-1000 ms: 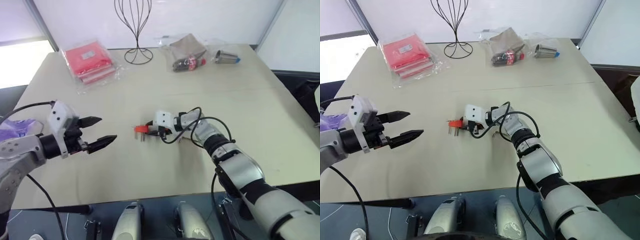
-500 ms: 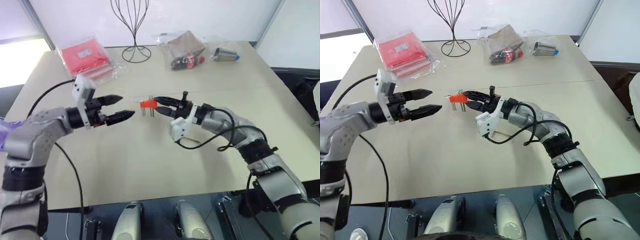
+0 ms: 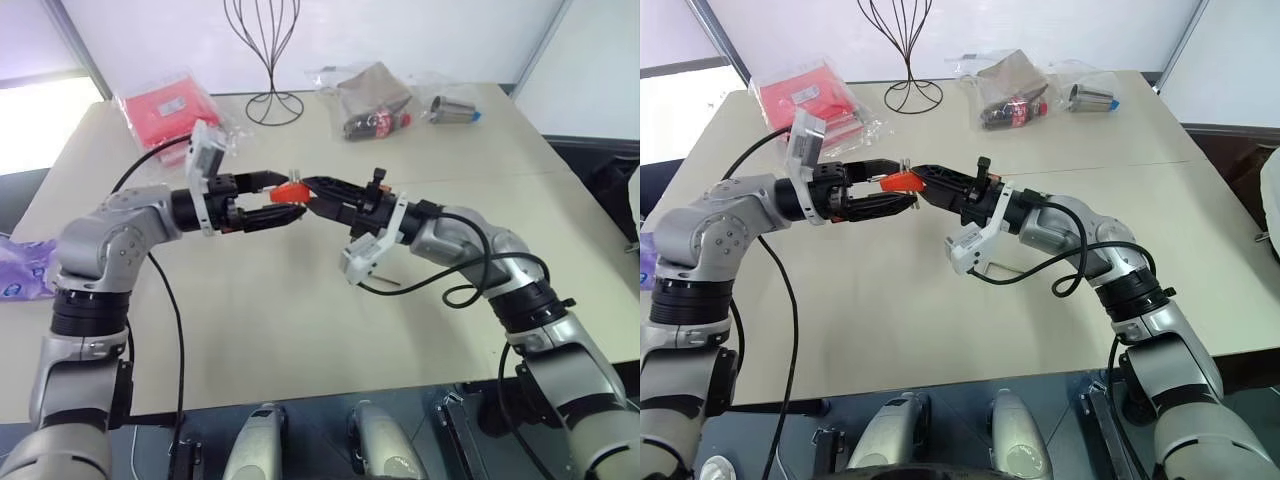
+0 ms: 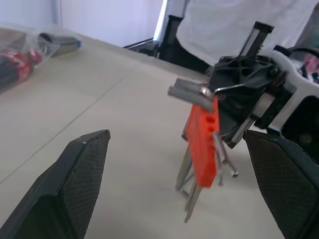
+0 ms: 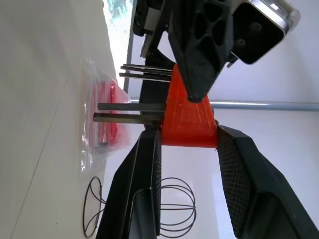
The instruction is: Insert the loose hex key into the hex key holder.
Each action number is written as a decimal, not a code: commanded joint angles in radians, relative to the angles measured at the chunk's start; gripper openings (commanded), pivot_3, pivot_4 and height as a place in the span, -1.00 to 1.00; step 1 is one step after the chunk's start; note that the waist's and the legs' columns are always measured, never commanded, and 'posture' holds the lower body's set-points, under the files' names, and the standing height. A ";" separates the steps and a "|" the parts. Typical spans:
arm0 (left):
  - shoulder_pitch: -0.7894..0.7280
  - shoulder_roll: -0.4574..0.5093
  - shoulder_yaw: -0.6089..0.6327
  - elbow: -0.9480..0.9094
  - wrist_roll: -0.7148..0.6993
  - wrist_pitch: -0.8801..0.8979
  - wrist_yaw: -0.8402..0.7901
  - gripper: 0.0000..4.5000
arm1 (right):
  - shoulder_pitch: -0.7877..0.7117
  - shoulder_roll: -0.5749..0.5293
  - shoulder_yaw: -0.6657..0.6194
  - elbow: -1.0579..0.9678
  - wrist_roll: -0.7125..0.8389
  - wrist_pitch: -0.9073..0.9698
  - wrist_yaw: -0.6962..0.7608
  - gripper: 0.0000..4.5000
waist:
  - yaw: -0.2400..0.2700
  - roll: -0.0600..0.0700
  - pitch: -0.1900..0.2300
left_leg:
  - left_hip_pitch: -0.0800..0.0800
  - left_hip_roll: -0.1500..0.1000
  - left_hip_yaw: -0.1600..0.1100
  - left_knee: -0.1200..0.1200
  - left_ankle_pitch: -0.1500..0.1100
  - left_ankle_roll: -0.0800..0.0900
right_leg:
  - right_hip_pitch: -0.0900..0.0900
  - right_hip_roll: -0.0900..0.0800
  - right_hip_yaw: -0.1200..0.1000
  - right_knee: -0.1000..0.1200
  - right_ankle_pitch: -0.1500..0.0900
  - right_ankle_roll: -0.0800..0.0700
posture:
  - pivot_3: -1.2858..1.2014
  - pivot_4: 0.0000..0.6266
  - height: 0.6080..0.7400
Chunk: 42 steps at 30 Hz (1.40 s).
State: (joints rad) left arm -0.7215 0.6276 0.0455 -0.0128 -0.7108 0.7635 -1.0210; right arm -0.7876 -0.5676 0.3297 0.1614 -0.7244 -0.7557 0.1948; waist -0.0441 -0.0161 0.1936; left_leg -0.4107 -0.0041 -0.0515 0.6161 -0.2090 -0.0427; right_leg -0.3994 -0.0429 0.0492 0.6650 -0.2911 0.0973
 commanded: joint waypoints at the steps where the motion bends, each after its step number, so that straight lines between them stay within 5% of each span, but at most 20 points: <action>1: -0.022 0.006 0.023 -0.028 -0.017 0.010 -0.004 1.00 | -0.021 0.004 -0.016 -0.025 0.018 0.000 -0.004 -0.54 | 0.000 0.000 0.000 | 0.000 0.000 0.000 0.000 0.000 0.000 | 0.000 0.000 0.000 0.000 0.000 0.000 | 0.03 -0.52 1.00; 28: 0.001 -0.018 0.057 -0.033 -0.042 0.023 0.031 1.00 | -0.035 -0.005 -0.025 -0.021 0.041 0.005 0.026 -0.54 | 0.001 0.000 0.000 | 0.000 0.000 0.000 0.000 0.000 0.000 | 0.000 0.000 0.000 0.000 0.000 0.000 | 0.03 -0.52 1.00; 32: -0.004 -0.019 0.059 -0.026 -0.043 0.025 0.033 0.46 | -0.033 -0.007 -0.025 -0.024 0.046 0.009 0.034 -0.54 | 0.001 0.000 0.000 | 0.000 0.000 0.000 0.000 0.000 0.000 | 0.000 0.000 0.000 0.000 0.000 0.000 | 0.03 -0.52 1.00; 38: 0.004 -0.023 0.060 -0.030 -0.045 0.028 0.036 -0.99 | -0.030 -0.011 -0.027 -0.029 0.056 0.013 0.047 -0.54 | 0.002 0.000 0.000 | 0.000 0.000 0.000 0.001 0.000 0.000 | 0.000 -0.001 0.000 0.000 0.000 0.000 | 0.03 -0.52 1.00; 42: 0.009 -0.026 0.058 -0.032 -0.041 0.028 0.035 -0.99 | -0.032 -0.012 -0.029 -0.031 0.064 0.017 0.054 -0.54 | 0.001 0.000 0.000 | 0.000 0.000 0.000 0.001 0.000 0.000 | 0.001 0.000 0.000 0.000 0.000 0.000 | 0.03 -0.52 1.00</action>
State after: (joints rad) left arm -0.7137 0.6010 0.0899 -0.0292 -0.7509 0.7980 -0.9924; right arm -0.7964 -0.5722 0.3294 0.1639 -0.6893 -0.7318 0.2543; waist -0.0427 -0.0161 0.1936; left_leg -0.4106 -0.0037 -0.0519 0.6167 -0.2089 -0.0427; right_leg -0.3989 -0.0433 0.0490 0.6651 -0.2911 0.0973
